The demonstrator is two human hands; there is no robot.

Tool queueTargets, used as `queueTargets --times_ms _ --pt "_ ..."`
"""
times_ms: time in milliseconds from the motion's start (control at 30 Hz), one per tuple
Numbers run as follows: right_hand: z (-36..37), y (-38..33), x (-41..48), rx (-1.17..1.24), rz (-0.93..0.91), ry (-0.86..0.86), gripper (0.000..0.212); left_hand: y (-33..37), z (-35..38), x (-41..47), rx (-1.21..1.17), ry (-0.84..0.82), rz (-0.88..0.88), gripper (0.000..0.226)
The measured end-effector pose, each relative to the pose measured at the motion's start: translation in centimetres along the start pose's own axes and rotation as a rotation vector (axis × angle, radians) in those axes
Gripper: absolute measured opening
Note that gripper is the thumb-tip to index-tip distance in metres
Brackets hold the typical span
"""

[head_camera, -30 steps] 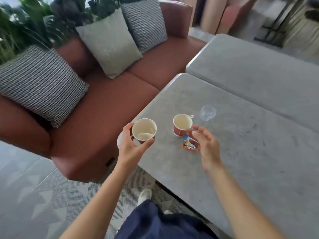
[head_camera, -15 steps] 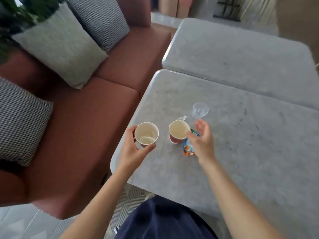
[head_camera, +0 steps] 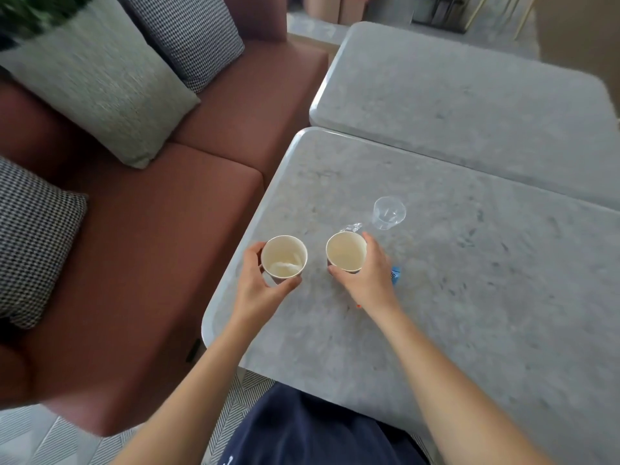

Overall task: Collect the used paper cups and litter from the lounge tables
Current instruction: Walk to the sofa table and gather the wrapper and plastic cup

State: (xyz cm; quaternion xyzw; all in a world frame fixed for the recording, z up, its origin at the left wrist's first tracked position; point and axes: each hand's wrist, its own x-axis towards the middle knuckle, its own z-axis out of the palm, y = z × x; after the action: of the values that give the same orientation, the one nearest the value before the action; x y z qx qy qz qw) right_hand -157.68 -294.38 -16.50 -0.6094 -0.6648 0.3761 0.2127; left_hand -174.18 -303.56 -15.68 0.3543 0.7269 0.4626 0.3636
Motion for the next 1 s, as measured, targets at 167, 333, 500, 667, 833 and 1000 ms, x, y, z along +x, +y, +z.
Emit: queueTargets --times_ms 167,333,500,667,833,1000 --pt "-0.7 -1.2 0.0 0.123 -0.027 0.068 0.08 -0.1 0.2 0.6 0.0 0.002 -0.012 0.068" --pt "-4.0 -6.0 -1.0 0.317 -0.09 0.118 0.067 0.8 0.2 0.8 0.0 -0.015 -0.007 0.067" --pt "-5.7 -9.8 -1.8 0.39 -0.144 0.058 0.068 1.7 0.3 1.0 0.025 -0.051 0.016 0.068" --pt "-4.7 -10.4 -2.5 0.336 -0.133 -0.021 0.07 3.0 0.6 0.5 0.022 -0.063 0.055 0.065" --pt "-3.5 -10.2 -2.8 0.263 -0.136 -0.035 0.073 3.7 0.8 0.3 0.007 -0.056 0.076 0.063" --pt "-2.7 -9.8 -3.0 0.178 -0.136 -0.038 0.074 3.9 0.9 -0.1 -0.042 -0.059 0.077 0.063"
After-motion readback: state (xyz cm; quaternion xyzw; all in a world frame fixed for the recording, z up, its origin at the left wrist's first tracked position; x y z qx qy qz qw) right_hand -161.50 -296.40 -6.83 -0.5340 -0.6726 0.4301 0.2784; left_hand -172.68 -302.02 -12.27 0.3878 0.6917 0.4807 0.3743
